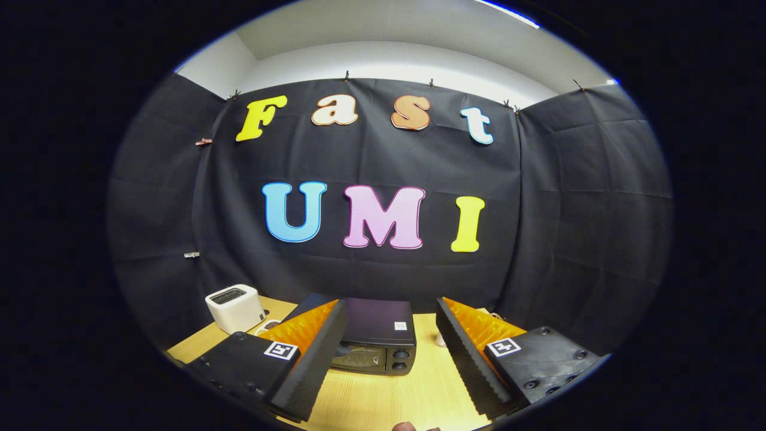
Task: Open the toaster oven, put the food inside, and close the toaster oven door.
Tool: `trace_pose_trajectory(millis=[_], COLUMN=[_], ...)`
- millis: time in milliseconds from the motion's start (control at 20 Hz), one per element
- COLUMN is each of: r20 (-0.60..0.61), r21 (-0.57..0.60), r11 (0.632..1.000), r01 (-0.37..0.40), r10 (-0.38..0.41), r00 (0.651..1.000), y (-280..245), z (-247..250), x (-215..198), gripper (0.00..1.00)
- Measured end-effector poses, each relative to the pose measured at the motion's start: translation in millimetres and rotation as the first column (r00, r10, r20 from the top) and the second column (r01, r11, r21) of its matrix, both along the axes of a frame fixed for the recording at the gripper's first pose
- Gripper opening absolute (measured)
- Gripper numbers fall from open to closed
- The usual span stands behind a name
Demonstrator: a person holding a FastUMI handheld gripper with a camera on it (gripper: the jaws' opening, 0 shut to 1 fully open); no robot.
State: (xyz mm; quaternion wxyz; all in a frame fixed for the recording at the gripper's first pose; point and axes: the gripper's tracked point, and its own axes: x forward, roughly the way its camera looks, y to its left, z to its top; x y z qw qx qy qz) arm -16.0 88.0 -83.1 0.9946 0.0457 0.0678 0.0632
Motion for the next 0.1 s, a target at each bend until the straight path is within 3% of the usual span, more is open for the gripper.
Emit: trace_pose_trajectory(millis=[100], r20=[-0.002], r21=[0.009], r11=[1.000], r01=[0.009], r10=[-0.009], r00=[1.000], y=[-3.9], z=[-1.1], x=[-1.0], gripper=[0.99])
